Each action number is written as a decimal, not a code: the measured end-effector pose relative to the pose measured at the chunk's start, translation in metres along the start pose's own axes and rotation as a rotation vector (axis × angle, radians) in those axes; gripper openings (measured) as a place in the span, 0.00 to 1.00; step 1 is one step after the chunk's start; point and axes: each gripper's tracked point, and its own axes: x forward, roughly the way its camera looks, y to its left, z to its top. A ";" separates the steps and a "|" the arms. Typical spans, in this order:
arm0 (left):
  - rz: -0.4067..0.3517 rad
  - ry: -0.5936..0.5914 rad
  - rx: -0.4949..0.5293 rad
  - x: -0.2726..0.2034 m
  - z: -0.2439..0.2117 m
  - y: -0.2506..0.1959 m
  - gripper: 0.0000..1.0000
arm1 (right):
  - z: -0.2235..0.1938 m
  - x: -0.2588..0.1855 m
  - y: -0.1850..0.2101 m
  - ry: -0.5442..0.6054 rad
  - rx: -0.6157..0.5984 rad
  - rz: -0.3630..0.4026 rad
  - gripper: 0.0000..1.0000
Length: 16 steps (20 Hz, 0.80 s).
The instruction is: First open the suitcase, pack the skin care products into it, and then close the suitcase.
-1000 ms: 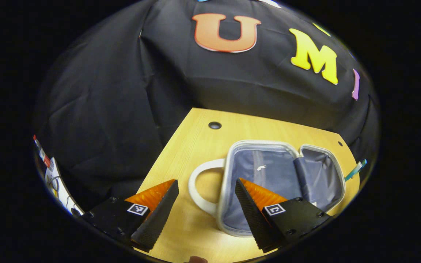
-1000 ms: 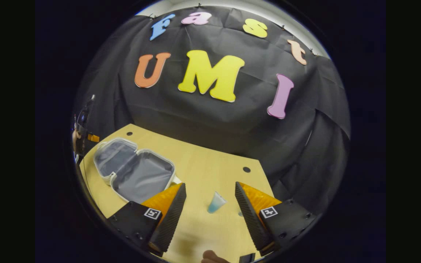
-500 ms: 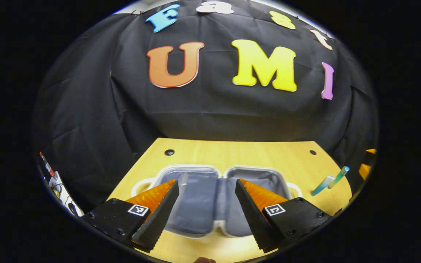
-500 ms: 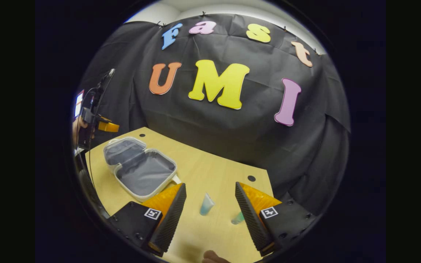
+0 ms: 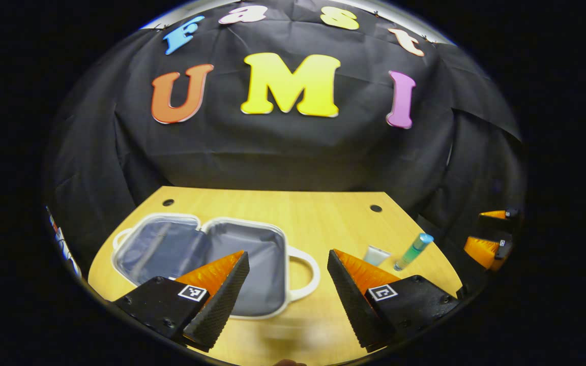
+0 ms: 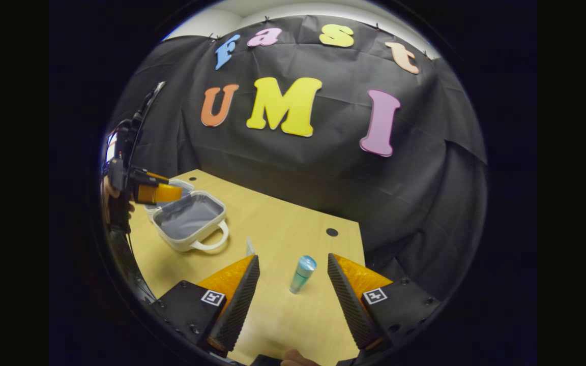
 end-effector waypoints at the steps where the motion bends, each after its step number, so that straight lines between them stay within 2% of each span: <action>1: -0.020 0.013 0.022 0.005 -0.009 -0.017 0.99 | -0.007 -0.001 -0.007 0.011 0.008 -0.010 0.80; 4: -0.090 0.049 0.074 0.026 -0.036 -0.060 0.99 | -0.028 -0.002 -0.021 0.060 0.021 -0.032 0.80; 8: -0.170 0.103 0.047 0.067 -0.072 -0.108 0.99 | -0.050 -0.006 -0.034 0.103 -0.010 -0.053 0.80; 12: -0.186 0.133 0.026 0.112 -0.098 -0.133 0.99 | -0.068 -0.004 -0.051 0.143 -0.016 -0.079 0.79; 16: -0.107 0.115 0.051 0.151 -0.101 -0.126 0.99 | -0.082 0.004 -0.064 0.182 -0.014 -0.105 0.79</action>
